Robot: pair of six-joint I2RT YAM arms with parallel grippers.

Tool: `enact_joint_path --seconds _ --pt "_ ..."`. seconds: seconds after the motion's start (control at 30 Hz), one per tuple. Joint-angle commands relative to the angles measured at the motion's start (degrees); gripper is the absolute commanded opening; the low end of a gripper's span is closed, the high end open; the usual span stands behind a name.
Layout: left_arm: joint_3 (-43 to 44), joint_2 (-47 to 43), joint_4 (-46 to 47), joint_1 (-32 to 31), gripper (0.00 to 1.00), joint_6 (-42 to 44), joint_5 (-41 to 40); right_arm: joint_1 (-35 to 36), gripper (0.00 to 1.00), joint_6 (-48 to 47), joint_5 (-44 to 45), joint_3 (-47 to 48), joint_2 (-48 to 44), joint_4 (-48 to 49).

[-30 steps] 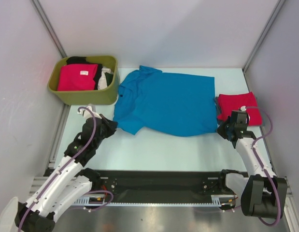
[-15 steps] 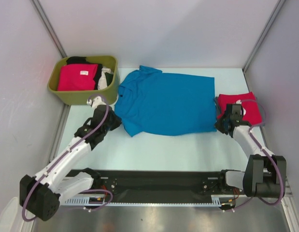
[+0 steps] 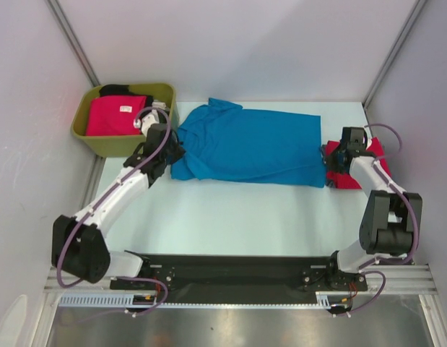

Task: Fold and stack the t-shirts
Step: Fold the tshirt

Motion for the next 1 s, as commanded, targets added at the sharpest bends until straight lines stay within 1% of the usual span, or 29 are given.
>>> enact_joint_path --seconds 0.0,0.2,0.27,0.3,0.33,0.43,0.63,0.83,0.97 --pt "6.07 3.69 3.03 1.87 0.00 1.35 0.39 -0.81 0.00 0.65 0.05 5.60 3.89 0.89" --pt "11.69 11.42 6.20 4.16 0.00 1.35 0.75 -1.07 0.00 1.18 -0.21 11.31 10.39 0.28" --pt "15.20 13.97 6.64 4.25 0.00 2.22 0.74 -1.07 0.00 1.44 -0.56 11.76 11.28 0.89" --pt "16.61 16.95 6.29 4.25 0.00 2.49 0.83 -1.07 0.00 1.53 -0.82 12.02 11.89 1.07" --pt "19.67 18.37 5.42 4.34 0.00 3.10 1.44 -1.07 0.00 1.71 -0.83 12.03 12.16 1.24" --pt "24.95 23.63 4.36 4.43 0.00 3.89 2.15 -1.07 0.00 1.62 -0.39 12.64 13.30 1.60" --pt "33.48 31.11 3.22 4.60 0.00 5.21 3.21 -1.16 0.00 1.79 -0.56 14.57 15.67 1.86" --pt "40.08 35.60 0.58 5.31 0.00 5.39 3.91 -1.16 0.00 2.06 -0.04 16.95 17.34 1.33" --pt "41.32 36.83 0.75 5.57 0.00 5.48 4.00 -1.16 0.00 2.23 0.23 17.30 17.78 2.03"
